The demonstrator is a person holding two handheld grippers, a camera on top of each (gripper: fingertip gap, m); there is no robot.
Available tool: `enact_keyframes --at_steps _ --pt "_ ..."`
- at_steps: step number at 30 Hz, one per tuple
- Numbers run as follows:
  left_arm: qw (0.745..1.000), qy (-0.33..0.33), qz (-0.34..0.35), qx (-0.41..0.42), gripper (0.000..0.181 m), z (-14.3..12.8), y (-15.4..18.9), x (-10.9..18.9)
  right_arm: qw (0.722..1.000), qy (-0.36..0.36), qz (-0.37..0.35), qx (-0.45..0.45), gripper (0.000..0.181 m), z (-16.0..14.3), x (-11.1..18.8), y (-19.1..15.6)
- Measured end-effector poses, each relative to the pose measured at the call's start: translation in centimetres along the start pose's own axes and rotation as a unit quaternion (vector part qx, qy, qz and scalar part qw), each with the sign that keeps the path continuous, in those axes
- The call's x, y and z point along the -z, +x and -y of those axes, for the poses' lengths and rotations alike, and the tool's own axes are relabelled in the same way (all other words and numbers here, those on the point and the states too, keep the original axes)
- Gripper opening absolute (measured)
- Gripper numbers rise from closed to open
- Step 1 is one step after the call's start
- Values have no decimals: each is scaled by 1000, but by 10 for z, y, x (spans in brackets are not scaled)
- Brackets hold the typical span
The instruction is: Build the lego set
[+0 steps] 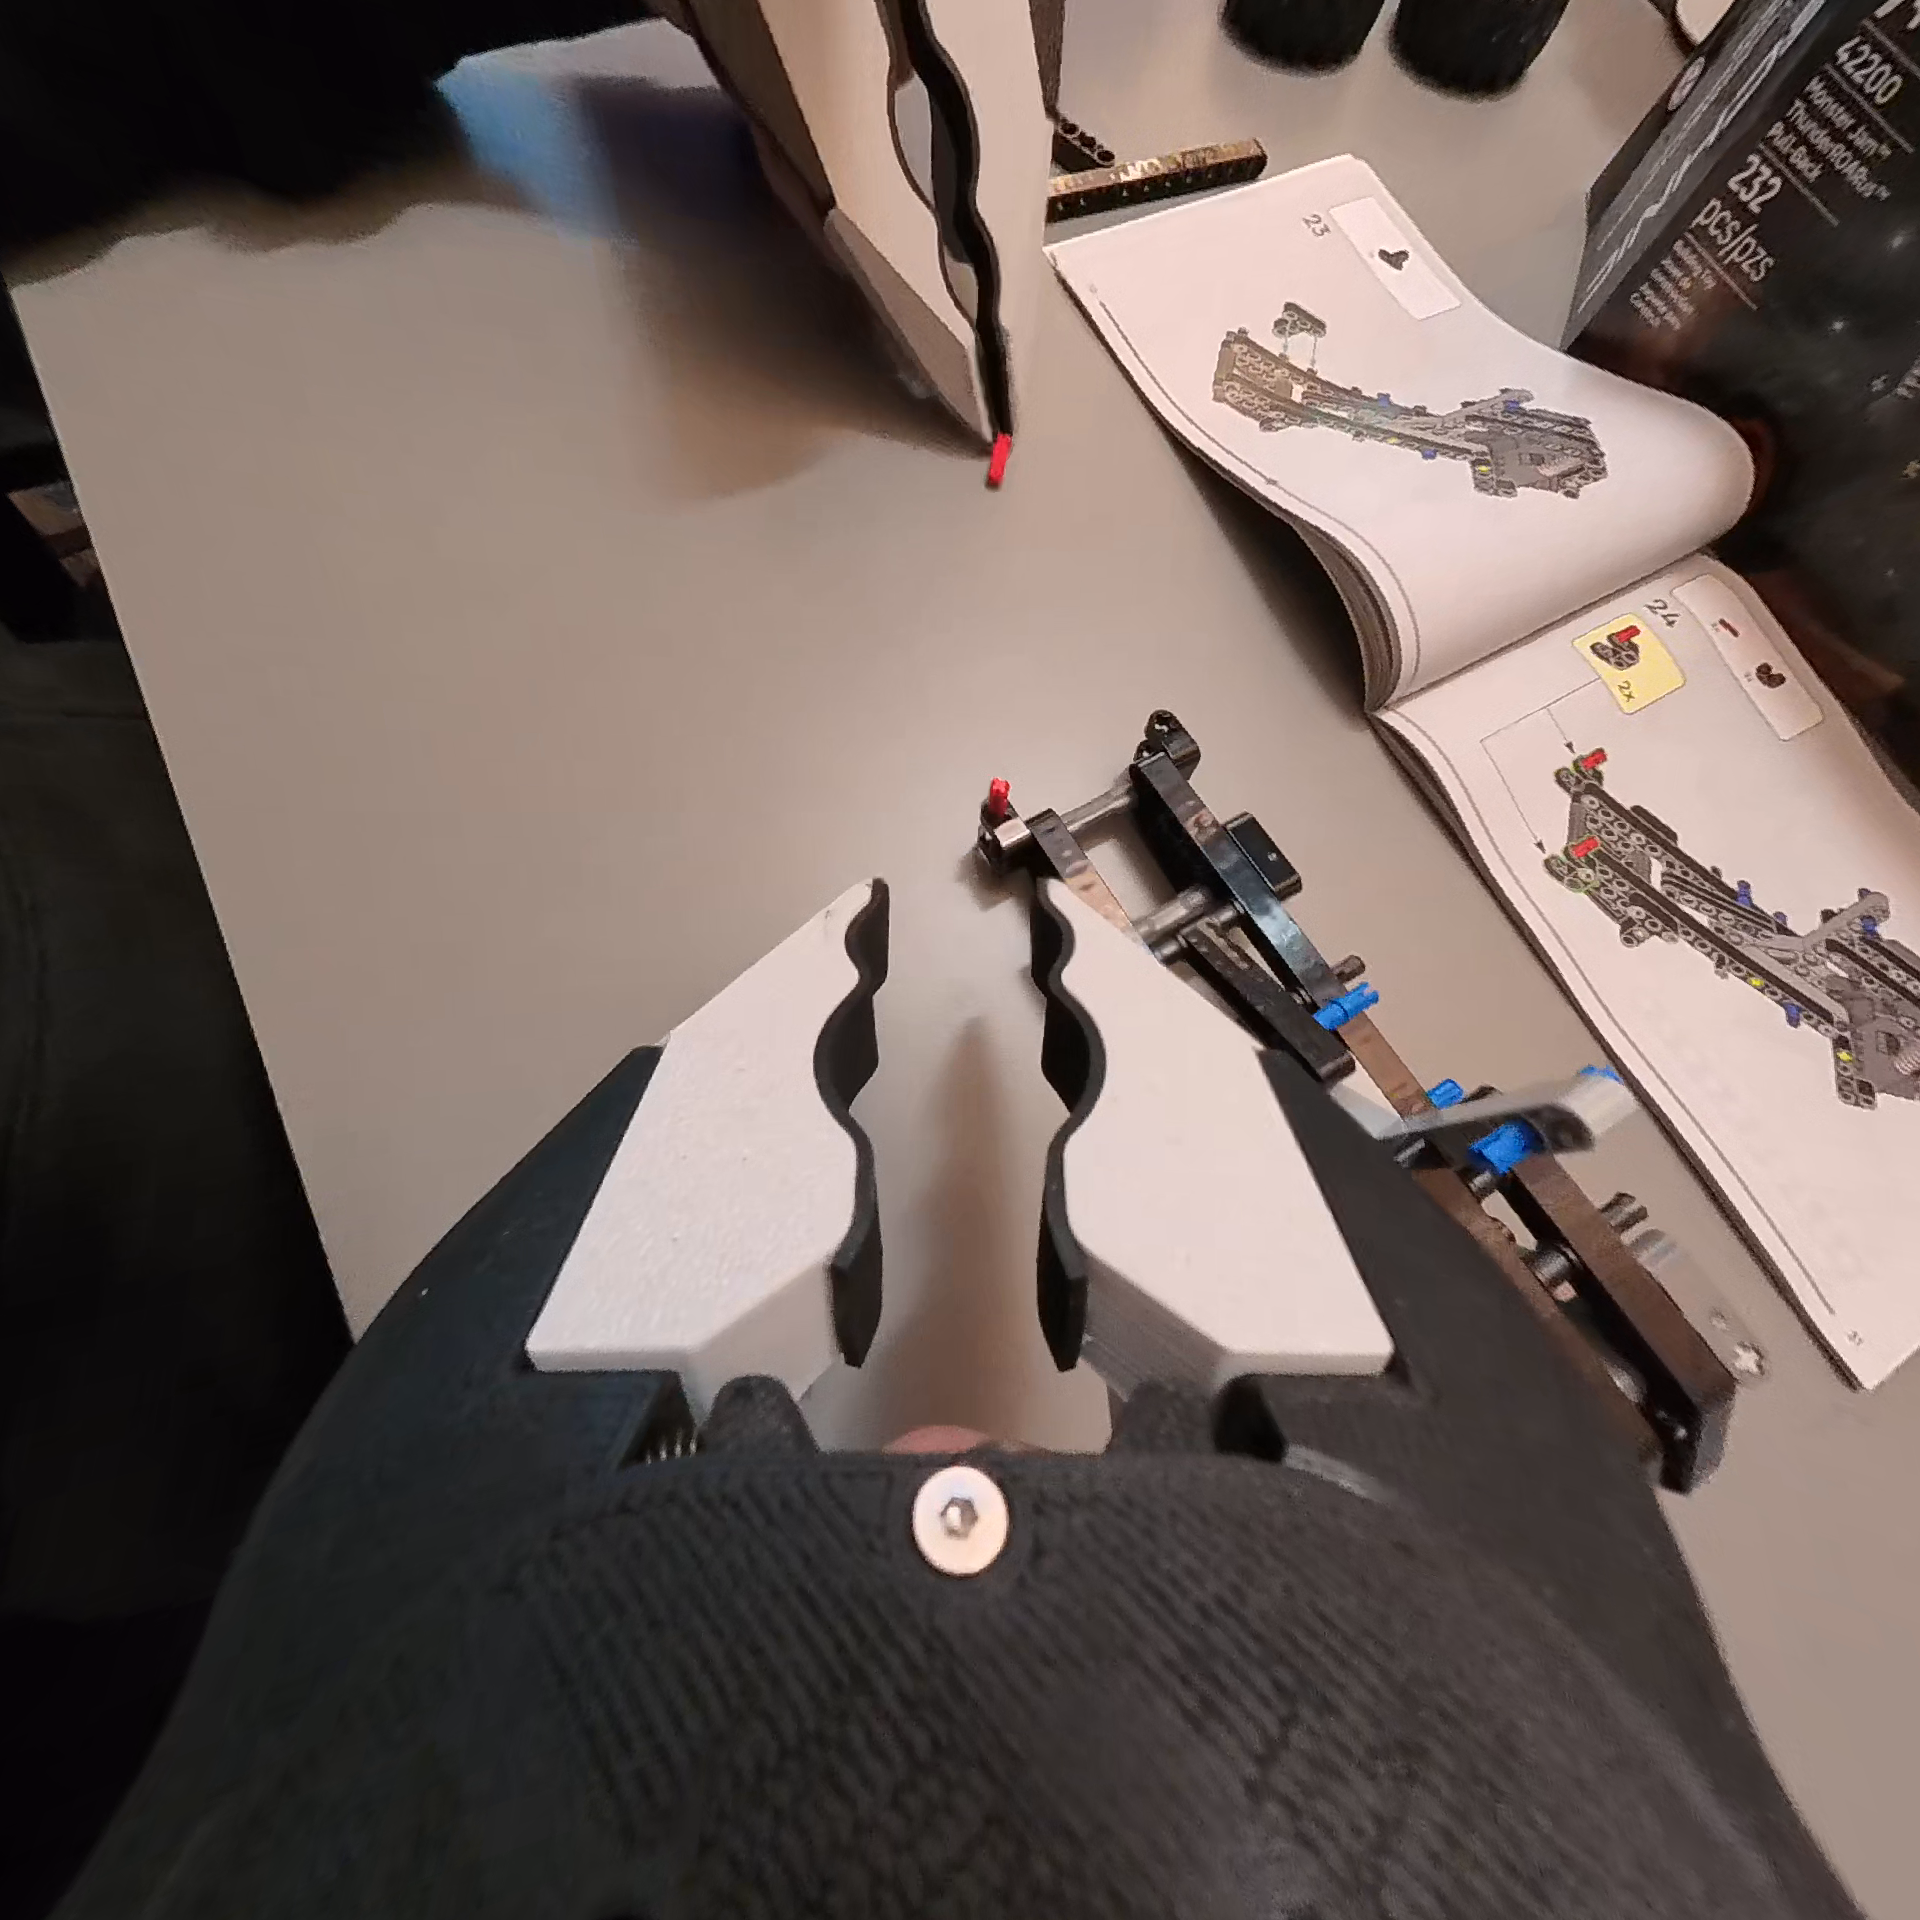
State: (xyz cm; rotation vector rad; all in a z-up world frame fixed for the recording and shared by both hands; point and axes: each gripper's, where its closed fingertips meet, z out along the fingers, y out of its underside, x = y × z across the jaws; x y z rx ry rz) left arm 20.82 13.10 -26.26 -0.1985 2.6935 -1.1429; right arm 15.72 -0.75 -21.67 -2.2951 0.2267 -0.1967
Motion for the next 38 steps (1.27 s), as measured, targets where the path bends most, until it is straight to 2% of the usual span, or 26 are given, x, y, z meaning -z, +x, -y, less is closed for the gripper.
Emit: enact_keyframes --at_steps 1,7,11,14,15,20,26,29,36,38 --pt "1000 4 9 -5 0 3 0 0 1000 4 0 -1 25 2 -1 -1" --pt "997 62 44 -29 0 42 5 6 998 51 -32 4 21 26 -11 1" --pt "999 19 43 -10 0 26 6 2 999 22 -35 18 22 20 -16 -1" --pt "995 1 102 12 2 20 -15 2 999 19 -37 18 22 19 -14 0" --pt "992 -3 120 31 8 20 -23 1 999 21 -38 16 21 19 -13 1" --pt "978 -4 144 150 12 32 -31 -11 999 26 -35 16 22 23 -15 -1" --pt "953 -48 190 231 14 15 -30 -23 999 30 -28 20 22 25 -15 -2" --pt "949 -34 202 240 1 16 -30 -26 999 37 -35 19 21 28 -13 2" --pt "961 -38 202 186 1 17 -29 -25 998 47 -43 17 21 34 -17 8" --pt "970 -26 172 171 1 21 -21 -25 997 49 -54 32 21 36 -17 10"
